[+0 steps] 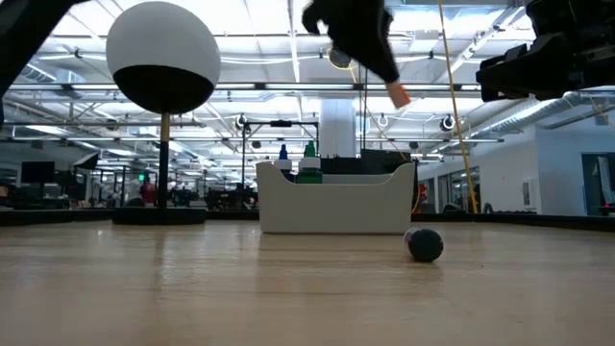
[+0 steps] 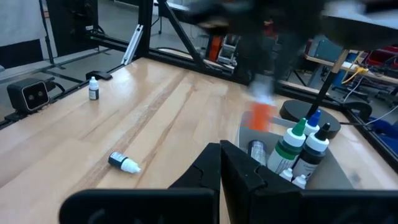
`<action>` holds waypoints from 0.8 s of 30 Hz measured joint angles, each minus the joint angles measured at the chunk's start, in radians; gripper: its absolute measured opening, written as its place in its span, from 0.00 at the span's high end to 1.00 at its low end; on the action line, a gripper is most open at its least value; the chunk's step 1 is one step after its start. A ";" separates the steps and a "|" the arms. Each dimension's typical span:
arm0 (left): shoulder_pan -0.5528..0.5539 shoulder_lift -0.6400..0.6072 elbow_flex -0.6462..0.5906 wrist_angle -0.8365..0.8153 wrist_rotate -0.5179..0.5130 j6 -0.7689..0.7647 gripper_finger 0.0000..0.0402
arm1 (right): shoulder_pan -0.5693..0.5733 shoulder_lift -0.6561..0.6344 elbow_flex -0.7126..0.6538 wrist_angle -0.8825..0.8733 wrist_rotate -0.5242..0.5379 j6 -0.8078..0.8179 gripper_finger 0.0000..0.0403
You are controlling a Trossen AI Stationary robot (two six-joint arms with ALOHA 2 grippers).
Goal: Pick & Place food coloring
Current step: Put the small yellow food coloring bottle into the gray bin
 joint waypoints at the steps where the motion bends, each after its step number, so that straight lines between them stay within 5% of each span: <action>1: 0.031 0.000 -0.001 0.002 0.017 -0.017 0.87 | 0.000 0.000 0.000 0.000 0.000 -0.006 1.00; 9: 0.189 0.002 -0.014 0.004 0.121 -0.128 0.87 | 0.000 0.000 0.000 -0.001 0.000 -0.043 1.00; 24: 0.153 0.084 -0.014 -0.027 0.037 -0.385 0.87 | 0.000 0.000 0.000 0.011 0.000 -0.088 1.00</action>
